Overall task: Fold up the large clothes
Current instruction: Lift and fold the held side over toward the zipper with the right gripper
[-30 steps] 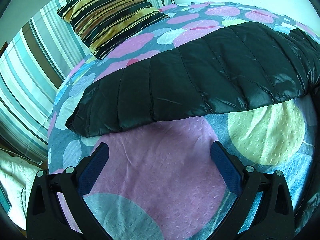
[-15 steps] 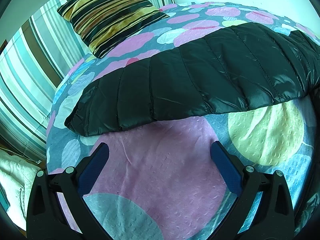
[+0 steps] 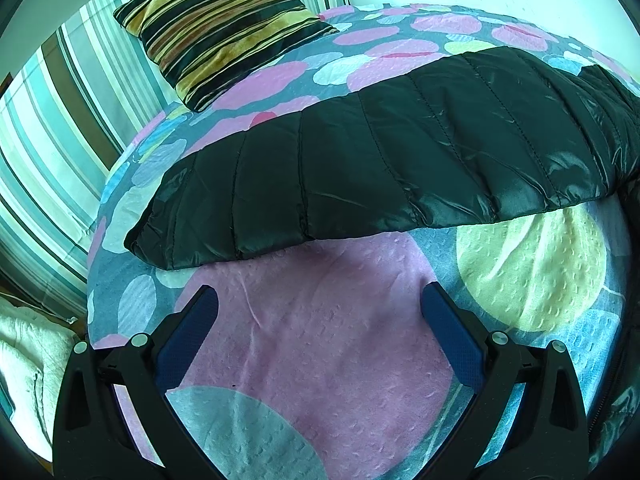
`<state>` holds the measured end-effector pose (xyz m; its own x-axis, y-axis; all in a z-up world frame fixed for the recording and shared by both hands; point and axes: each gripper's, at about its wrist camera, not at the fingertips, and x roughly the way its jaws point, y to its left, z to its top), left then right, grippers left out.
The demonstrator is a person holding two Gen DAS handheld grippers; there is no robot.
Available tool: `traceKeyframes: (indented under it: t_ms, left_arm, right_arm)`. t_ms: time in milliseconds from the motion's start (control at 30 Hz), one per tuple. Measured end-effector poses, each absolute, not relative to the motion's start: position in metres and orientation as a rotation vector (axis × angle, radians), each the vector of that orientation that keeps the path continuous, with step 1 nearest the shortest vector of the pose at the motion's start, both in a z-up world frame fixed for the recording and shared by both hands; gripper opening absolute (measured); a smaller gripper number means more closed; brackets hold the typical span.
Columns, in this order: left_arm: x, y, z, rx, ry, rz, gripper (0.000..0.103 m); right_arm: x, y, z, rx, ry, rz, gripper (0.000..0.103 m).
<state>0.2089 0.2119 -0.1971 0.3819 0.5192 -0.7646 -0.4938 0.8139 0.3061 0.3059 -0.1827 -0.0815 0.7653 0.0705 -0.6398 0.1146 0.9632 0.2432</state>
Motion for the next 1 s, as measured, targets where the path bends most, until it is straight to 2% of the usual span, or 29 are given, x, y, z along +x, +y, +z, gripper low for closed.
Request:
traceKeyframes:
  t_ms: [267,667,800,867,1000]
  left_arm:
    - [0.209,0.214,-0.197,0.016,0.987,0.64,0.101]
    - [0.21,0.215,-0.2,0.007,0.988,0.636,0.101]
    - [0.21,0.216,-0.2,0.006,0.988,0.636,0.101]
    - [0.21,0.215,-0.2,0.005,0.988,0.636,0.101]
    - [0.21,0.215,-0.2,0.008,0.987,0.637,0.101]
  right_arm:
    - [0.333,-0.066,-0.121,0.136,0.809,0.15,0.021]
    - [0.348,-0.017,-0.186,0.005,1.006,0.233,0.022]
    - [0.345,-0.022,-0.18,0.029,1.004,0.26,0.032]
    - [0.338,-0.031,-0.172,0.088,0.998,0.282,0.044]
    - [0.317,-0.059,-0.143,0.169,0.934,0.317,0.047]
